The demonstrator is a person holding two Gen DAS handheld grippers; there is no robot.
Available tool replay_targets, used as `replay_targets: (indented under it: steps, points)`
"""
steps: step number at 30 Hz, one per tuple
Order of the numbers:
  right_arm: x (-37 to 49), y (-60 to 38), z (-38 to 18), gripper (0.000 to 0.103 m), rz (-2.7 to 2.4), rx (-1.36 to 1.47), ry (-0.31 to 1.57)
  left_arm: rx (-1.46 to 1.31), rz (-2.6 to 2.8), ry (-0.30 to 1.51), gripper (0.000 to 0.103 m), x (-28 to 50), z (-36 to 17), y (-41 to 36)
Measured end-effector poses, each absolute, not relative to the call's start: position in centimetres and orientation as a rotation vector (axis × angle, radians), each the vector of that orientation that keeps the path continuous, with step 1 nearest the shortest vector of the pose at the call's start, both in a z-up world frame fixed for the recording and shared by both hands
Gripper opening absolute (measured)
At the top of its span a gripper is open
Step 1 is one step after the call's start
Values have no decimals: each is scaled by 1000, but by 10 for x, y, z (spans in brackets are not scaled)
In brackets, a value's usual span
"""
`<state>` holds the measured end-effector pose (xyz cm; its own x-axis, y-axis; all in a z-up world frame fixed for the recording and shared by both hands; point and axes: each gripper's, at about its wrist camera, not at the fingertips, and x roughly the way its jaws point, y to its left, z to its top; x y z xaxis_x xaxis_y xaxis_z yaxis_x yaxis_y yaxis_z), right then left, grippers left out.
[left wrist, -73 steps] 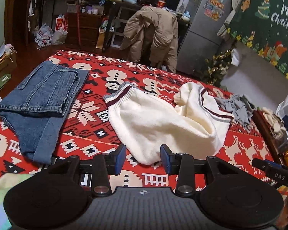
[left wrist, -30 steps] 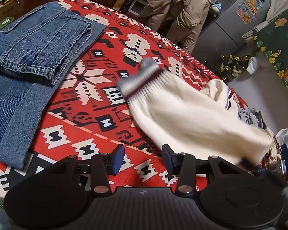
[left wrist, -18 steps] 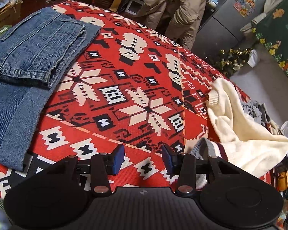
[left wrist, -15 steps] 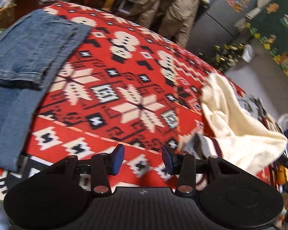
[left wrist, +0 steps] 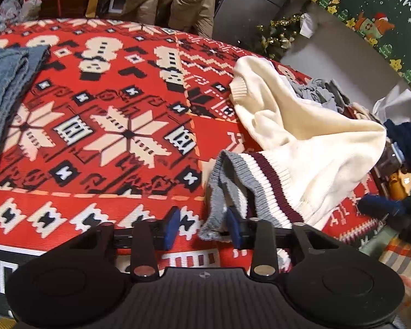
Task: Fold clothes
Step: 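Grasp the striped hem of the sweater with the left and right grippers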
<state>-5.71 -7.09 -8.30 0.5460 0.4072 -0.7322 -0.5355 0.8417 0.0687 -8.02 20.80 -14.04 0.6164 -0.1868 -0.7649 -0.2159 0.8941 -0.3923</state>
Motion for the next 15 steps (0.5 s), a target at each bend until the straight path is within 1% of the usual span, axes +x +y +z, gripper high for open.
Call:
replay_targets:
  steps: [2, 5, 7, 9, 14, 15]
  points:
    - [-69, -51, -92, 33, 605, -210, 836, -489, 8, 913, 9, -80, -141, 208]
    - [-81, -24, -108, 33, 643, -251, 864, -503, 11, 894, 4, -83, -139, 209]
    - [-87, -7, -119, 34, 659, -280, 882, -535, 18, 885, 3, -85, -138, 214]
    - [-91, 3, -129, 37, 654, -303, 896, -568, 22, 882, 3, -85, -140, 218]
    - [-100, 18, -148, 39, 653, -396, 907, -616, 24, 880, 3, -86, -142, 224]
    - [-103, 20, -150, 32, 651, -422, 894, -617, 25, 880, 3, -86, -142, 225]
